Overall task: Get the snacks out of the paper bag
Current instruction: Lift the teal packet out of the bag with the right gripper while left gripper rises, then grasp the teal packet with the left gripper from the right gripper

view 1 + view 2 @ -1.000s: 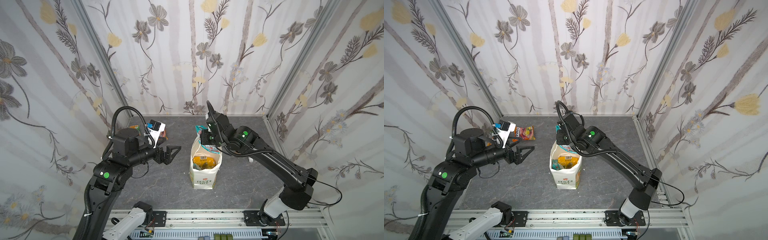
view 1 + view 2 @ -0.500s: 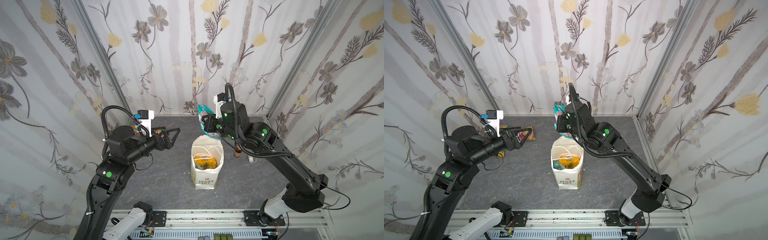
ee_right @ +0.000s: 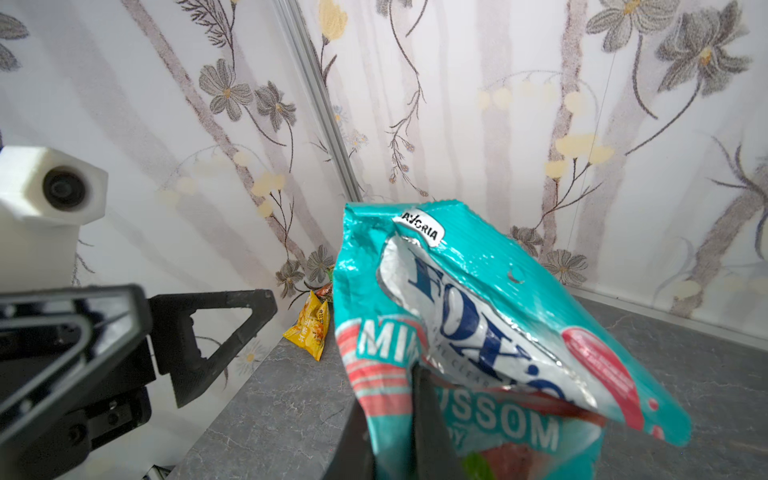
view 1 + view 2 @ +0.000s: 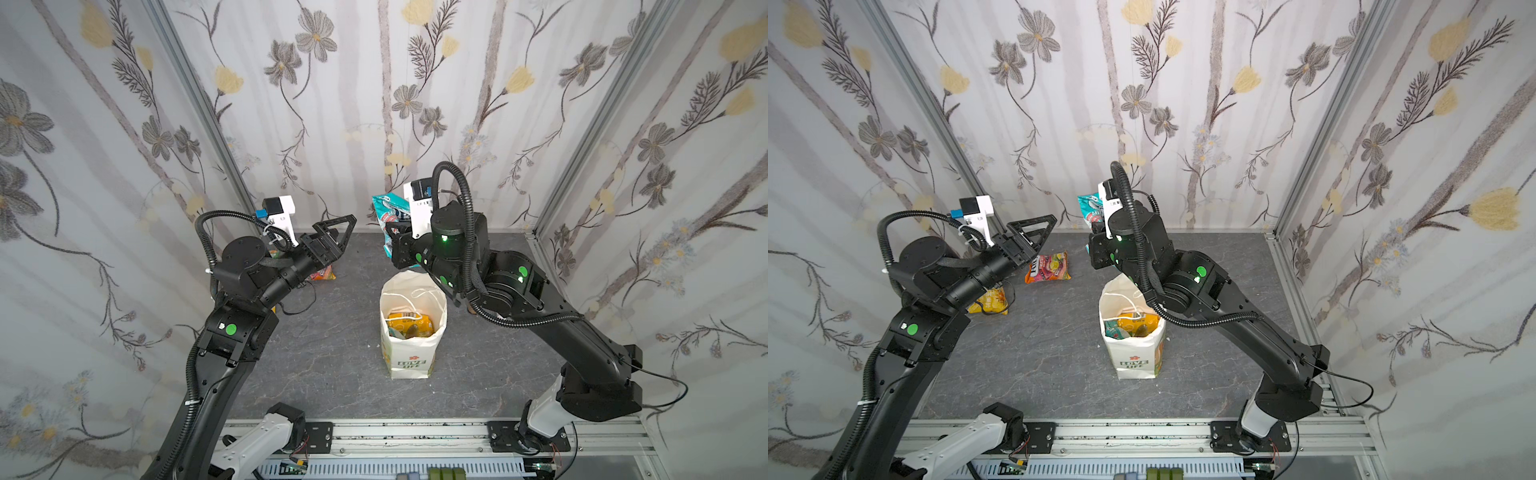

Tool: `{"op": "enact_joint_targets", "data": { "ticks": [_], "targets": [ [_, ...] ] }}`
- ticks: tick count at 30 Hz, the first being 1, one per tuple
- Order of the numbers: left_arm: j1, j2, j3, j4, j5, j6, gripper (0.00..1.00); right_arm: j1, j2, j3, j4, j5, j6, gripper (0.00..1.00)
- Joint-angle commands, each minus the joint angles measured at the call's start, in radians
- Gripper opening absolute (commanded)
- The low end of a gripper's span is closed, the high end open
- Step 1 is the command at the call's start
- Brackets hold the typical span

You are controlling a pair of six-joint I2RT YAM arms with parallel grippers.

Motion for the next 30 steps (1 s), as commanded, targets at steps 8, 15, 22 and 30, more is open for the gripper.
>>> {"op": "enact_joint_targets", "data": {
  "ticks": [8, 15, 22, 30],
  "targets": [
    [0.005, 0.036, -0.033, 0.218, 0.048, -0.206, 0.86, 0.147, 0.087, 0.049, 0.158, 0.184, -0.344, 0.0],
    [0.008, 0.034, -0.034, 0.179, 0.078, -0.232, 0.54, 0.165, 0.105, 0.062, 0.168, 0.199, -0.369, 0.0],
    [0.011, 0.028, -0.032, 0.138, 0.107, -0.221, 0.21, 0.167, 0.116, 0.06, 0.152, 0.199, -0.368, 0.02],
    [0.016, 0.035, -0.003, 0.126, 0.093, -0.185, 0.0, 0.167, 0.107, 0.061, 0.165, 0.173, -0.345, 0.24]
  ]
}}
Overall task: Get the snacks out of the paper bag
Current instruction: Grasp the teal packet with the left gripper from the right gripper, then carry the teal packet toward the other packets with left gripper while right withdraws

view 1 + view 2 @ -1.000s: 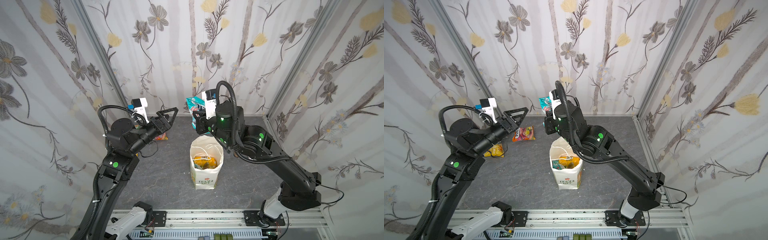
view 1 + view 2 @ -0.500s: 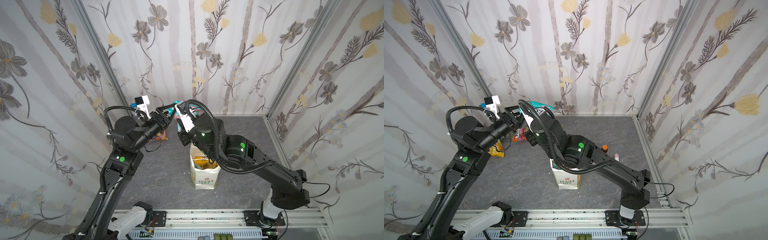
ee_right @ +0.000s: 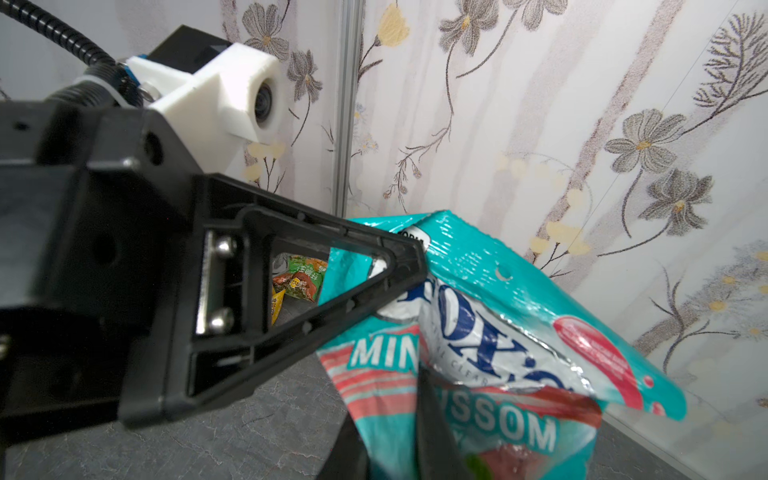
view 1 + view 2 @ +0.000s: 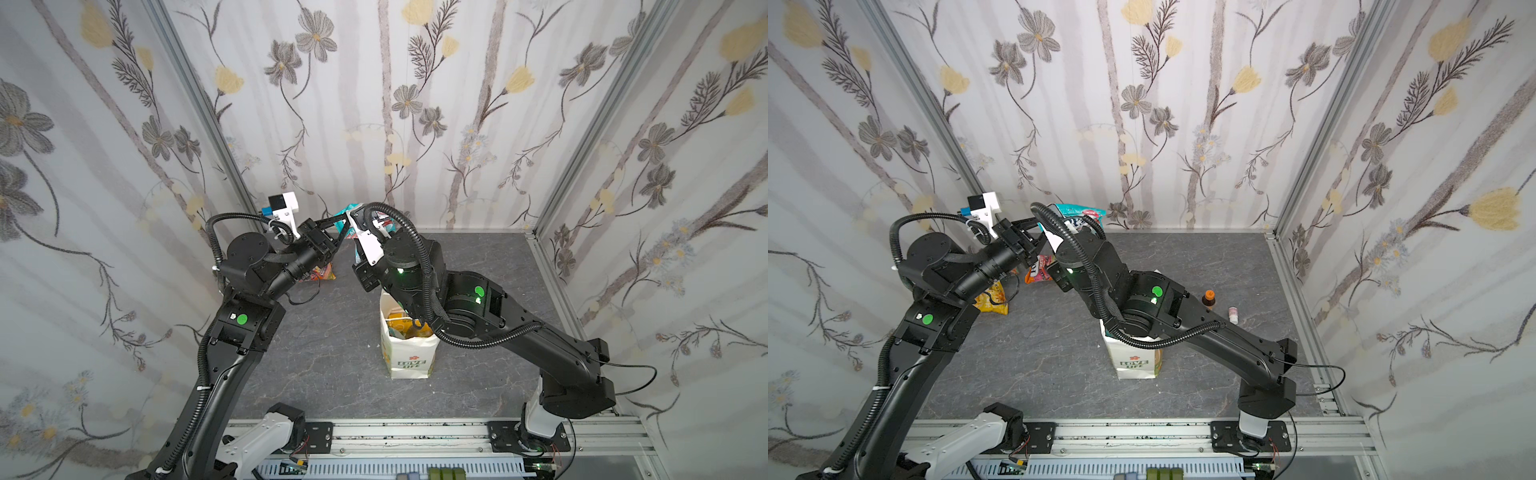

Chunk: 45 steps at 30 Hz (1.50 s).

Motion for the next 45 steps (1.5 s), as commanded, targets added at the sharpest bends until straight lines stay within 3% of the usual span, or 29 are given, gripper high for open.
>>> {"op": "enact_joint_targets", "data": {
  "ticks": [1, 7, 12, 17, 25, 31, 39, 45],
  "targets": [
    [0.003, 0.003, 0.029, -0.004, 0.013, 0.038, 0.0, 0.001, -0.009, 0.01, 0.063, -0.032, -0.001, 0.3],
    [0.02, 0.003, 0.07, -0.02, -0.002, 0.099, 0.0, 0.003, -0.045, 0.009, 0.084, -0.075, 0.005, 0.75],
    [0.062, 0.004, 0.102, -0.012, -0.008, 0.141, 0.0, 0.003, -0.084, 0.007, 0.106, -0.128, 0.022, 0.99],
    [0.146, 0.012, 0.145, -0.009, -0.015, 0.179, 0.0, 0.002, -0.123, -0.034, 0.138, -0.141, 0.042, 1.0],
    [0.278, 0.018, 0.116, -0.024, -0.026, 0.118, 0.0, -0.026, -0.22, -0.251, 0.208, -0.148, 0.152, 0.99],
    [0.369, -0.018, -0.025, 0.0, -0.117, 0.094, 0.0, -0.075, -0.293, -0.391, 0.218, -0.165, 0.269, 0.99],
    [0.464, -0.114, -0.262, 0.061, -0.336, 0.019, 0.0, -0.167, -0.421, -0.552, 0.22, -0.27, 0.485, 1.0],
    [0.508, -0.153, -0.458, 0.136, -0.419, -0.032, 0.0, -0.228, -0.458, -0.618, 0.216, -0.361, 0.592, 0.99]
  ]
}}
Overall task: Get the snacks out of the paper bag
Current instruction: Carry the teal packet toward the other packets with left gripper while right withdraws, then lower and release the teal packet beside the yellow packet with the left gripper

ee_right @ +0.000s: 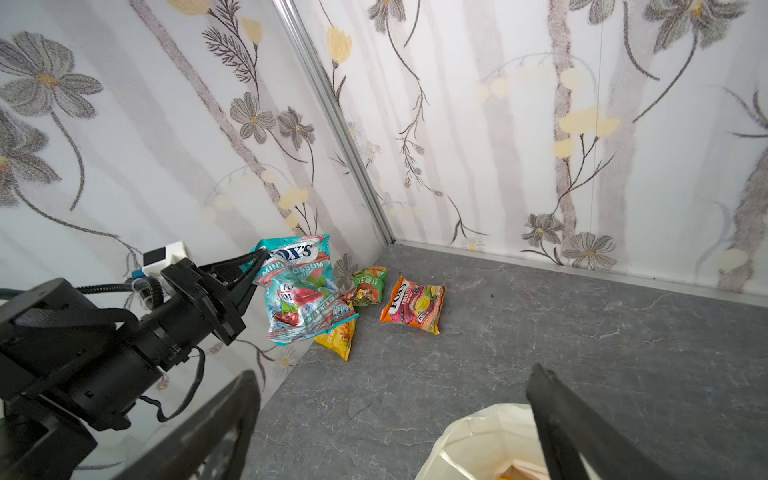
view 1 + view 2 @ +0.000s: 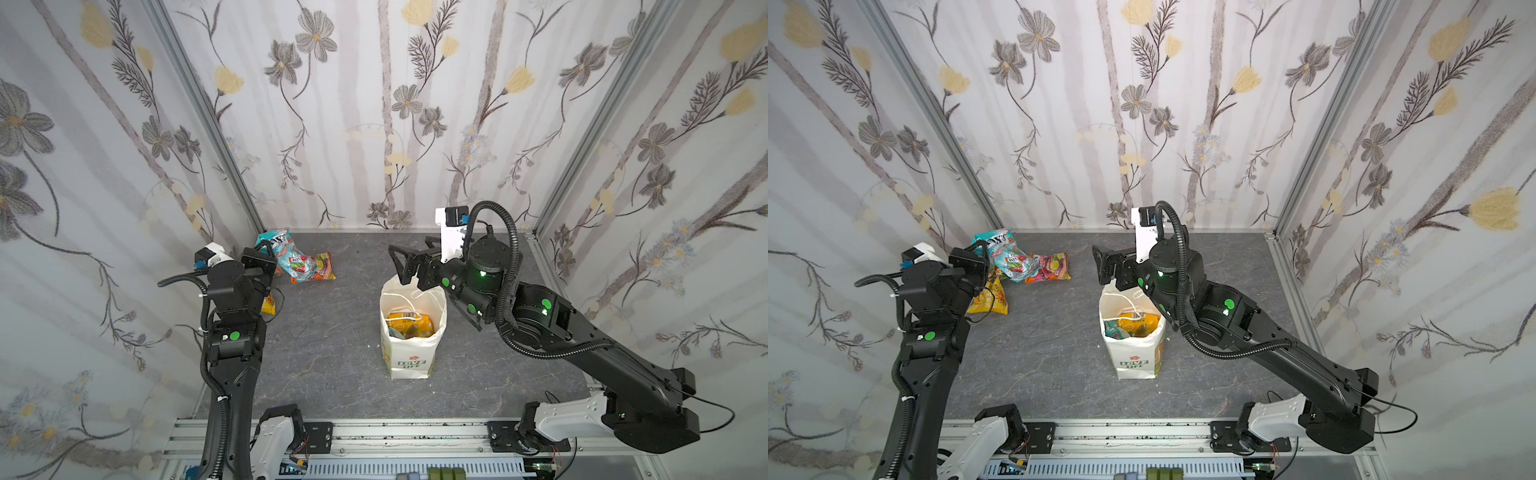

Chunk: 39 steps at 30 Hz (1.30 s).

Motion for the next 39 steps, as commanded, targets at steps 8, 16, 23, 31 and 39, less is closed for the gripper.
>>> {"op": "enact_joint_targets", "data": {
  "ticks": [8, 16, 23, 31, 39],
  "targets": [
    [0.057, 0.032, -0.245, 0.276, -0.093, -0.07, 0.0, -0.069, 0.003, -0.026, 0.0, -0.172, 0.189, 0.99],
    [0.105, 0.186, -0.299, 0.442, -0.03, -0.049, 0.0, -0.088, 0.022, -0.021, -0.024, -0.219, 0.244, 0.99],
    [0.139, 0.415, -0.282, 0.59, 0.05, -0.03, 0.0, -0.098, 0.054, 0.005, -0.021, -0.211, 0.255, 0.99],
    [0.175, 0.632, -0.227, 0.667, 0.135, -0.021, 0.0, -0.12, 0.125, 0.091, -0.013, -0.238, 0.23, 0.99],
    [0.189, 0.755, -0.148, 0.639, 0.2, 0.06, 0.0, -0.146, 0.184, 0.133, -0.008, -0.266, 0.223, 0.99]
  ]
}}
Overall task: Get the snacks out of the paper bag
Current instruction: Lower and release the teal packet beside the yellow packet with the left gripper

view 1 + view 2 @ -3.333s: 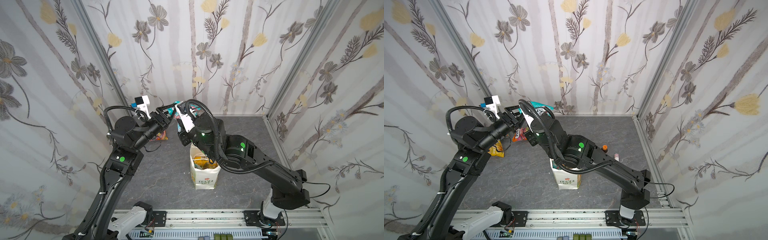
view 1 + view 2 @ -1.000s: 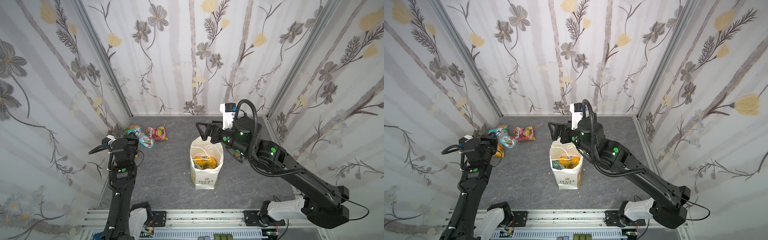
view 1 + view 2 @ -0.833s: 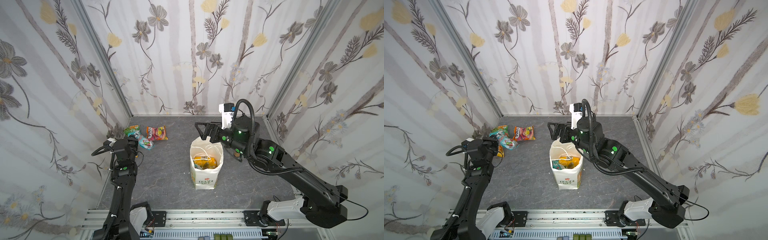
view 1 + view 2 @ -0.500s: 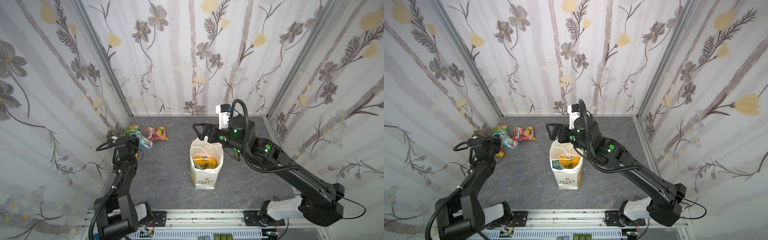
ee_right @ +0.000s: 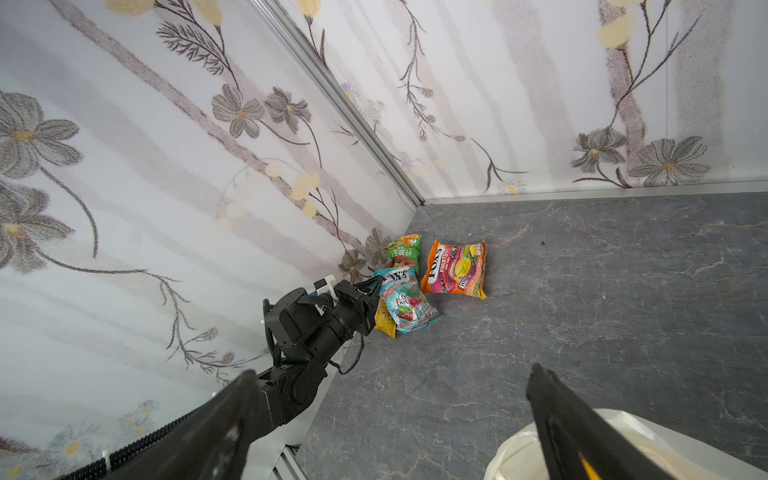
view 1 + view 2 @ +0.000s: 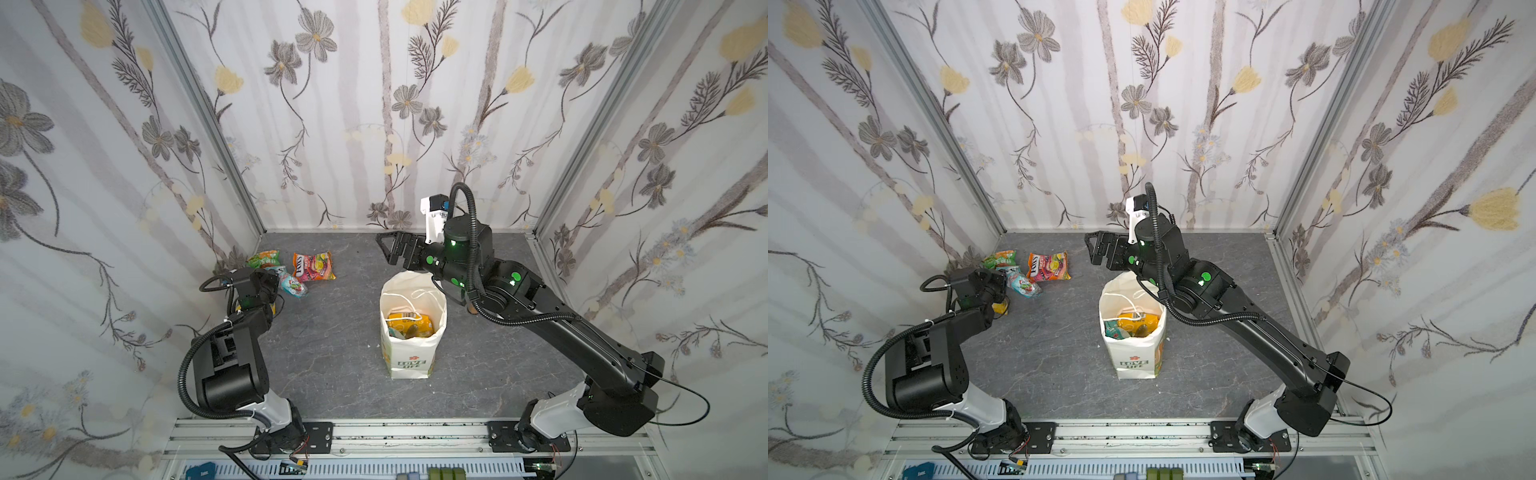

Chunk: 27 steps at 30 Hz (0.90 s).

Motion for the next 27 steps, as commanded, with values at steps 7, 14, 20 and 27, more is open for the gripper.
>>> {"op": "enact_joint_targets", "data": {
  "ticks": [7, 14, 20, 27],
  "targets": [
    [0.004, 0.107, 0.137, -0.074, 0.105, 0.135, 0.13, -0.021, 0.026, 0.017, 0.033, -0.043, -0.003, 0.99],
    [0.0, 0.073, 0.235, -0.316, 0.062, 0.261, 0.44, -0.028, 0.022, 0.013, 0.033, -0.04, -0.001, 1.0],
    [-0.004, 0.024, 0.369, -0.645, -0.061, 0.499, 0.56, -0.029, 0.025, 0.009, 0.033, -0.057, 0.001, 0.99],
    [-0.004, -0.089, 0.421, -0.789, -0.105, 0.602, 0.6, -0.03, 0.026, 0.01, 0.041, -0.074, 0.001, 0.99]
  ]
}}
